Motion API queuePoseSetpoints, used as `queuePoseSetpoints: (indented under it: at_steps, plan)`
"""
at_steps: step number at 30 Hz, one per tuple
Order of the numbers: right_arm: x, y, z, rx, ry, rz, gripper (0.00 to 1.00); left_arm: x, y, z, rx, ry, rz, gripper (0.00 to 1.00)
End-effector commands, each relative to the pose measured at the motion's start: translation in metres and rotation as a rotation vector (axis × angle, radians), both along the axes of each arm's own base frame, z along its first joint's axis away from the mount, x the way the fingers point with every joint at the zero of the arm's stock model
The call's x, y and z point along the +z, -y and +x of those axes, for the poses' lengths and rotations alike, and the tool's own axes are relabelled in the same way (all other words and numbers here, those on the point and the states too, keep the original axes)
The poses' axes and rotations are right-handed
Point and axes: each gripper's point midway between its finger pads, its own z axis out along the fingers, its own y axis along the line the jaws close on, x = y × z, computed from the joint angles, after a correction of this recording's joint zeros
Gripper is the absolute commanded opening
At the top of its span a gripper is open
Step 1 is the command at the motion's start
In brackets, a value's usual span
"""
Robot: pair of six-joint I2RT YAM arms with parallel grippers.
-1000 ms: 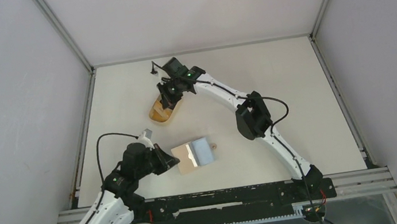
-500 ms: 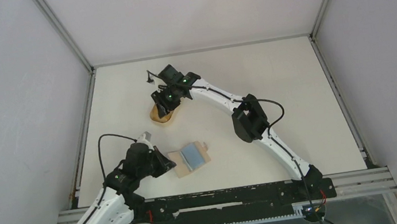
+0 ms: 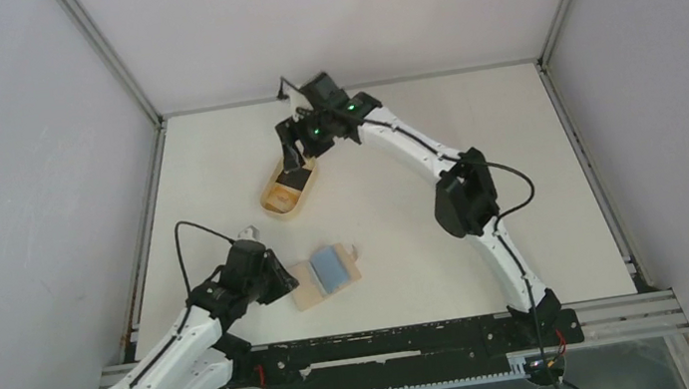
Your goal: Take the credit cards out of the card holder
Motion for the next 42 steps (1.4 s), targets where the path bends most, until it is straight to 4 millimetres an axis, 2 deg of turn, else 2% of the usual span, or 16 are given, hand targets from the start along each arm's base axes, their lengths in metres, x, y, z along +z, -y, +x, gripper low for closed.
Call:
queuePoseSetpoints:
  at_steps: [1, 5, 7, 8, 9, 10, 11, 12, 15, 19, 21, 24, 27, 30, 36, 42]
  plan:
    - [0.130, 0.031, 0.020, -0.062, 0.203, 0.171, 0.78, 0.035, -0.005, 0.043, 0.060, 0.142, 0.055, 0.46]
    - [0.156, 0.071, 0.025, -0.144, 0.239, 0.171, 0.78, 0.046, -0.019, 0.059, 0.106, 0.163, 0.138, 0.71]
    - [0.157, 0.093, 0.024, -0.194, 0.242, 0.170, 0.79, 0.055, -0.027, 0.067, 0.133, 0.172, 0.166, 0.82]
    - [0.154, 0.103, 0.022, -0.219, 0.238, 0.176, 0.79, 0.063, -0.029, 0.072, 0.142, 0.188, 0.170, 0.95]
    - [0.151, 0.114, 0.018, -0.244, 0.231, 0.188, 0.79, 0.070, -0.030, 0.076, 0.151, 0.202, 0.173, 0.99]
    - [0.149, 0.124, 0.014, -0.267, 0.227, 0.211, 0.94, 0.082, -0.030, 0.084, 0.162, 0.228, 0.169, 1.00]
    - [0.145, 0.134, 0.008, -0.286, 0.220, 0.242, 0.99, 0.090, -0.031, 0.088, 0.166, 0.246, 0.171, 1.00]
    - [0.154, 0.146, -0.001, -0.306, 0.240, 0.288, 0.99, 0.103, -0.032, 0.097, 0.174, 0.273, 0.173, 1.00]
    - [0.141, 0.174, -0.016, -0.368, 0.227, 0.343, 1.00, 0.140, -0.036, 0.118, 0.178, 0.353, 0.188, 1.00]
    - [0.109, 0.213, -0.019, -0.596, 0.163, 0.225, 1.00, 0.190, -0.046, 0.146, 0.172, 0.493, 0.218, 1.00]
    - [0.093, 0.229, -0.025, -0.655, 0.120, 0.182, 1.00, 0.216, -0.049, 0.160, 0.157, 0.577, 0.216, 1.00]
    - [0.071, 0.253, -0.037, -0.693, 0.100, 0.163, 1.00, 0.240, -0.056, 0.172, 0.136, 0.646, 0.225, 1.00]
    - [0.072, 0.275, -0.040, -0.750, 0.133, 0.179, 1.00, 0.251, -0.061, 0.180, 0.117, 0.694, 0.209, 1.00]
    - [0.078, 0.285, -0.037, -0.843, 0.158, 0.177, 1.00, 0.259, -0.062, 0.180, 0.101, 0.751, 0.200, 1.00]
    - [0.092, 0.281, -0.036, -0.845, 0.217, 0.195, 1.00, 0.268, -0.070, 0.177, 0.106, 0.785, 0.225, 1.00]
    - [0.092, 0.280, -0.035, -0.841, 0.234, 0.182, 1.00, 0.273, -0.067, 0.178, 0.082, 0.808, 0.209, 1.00]
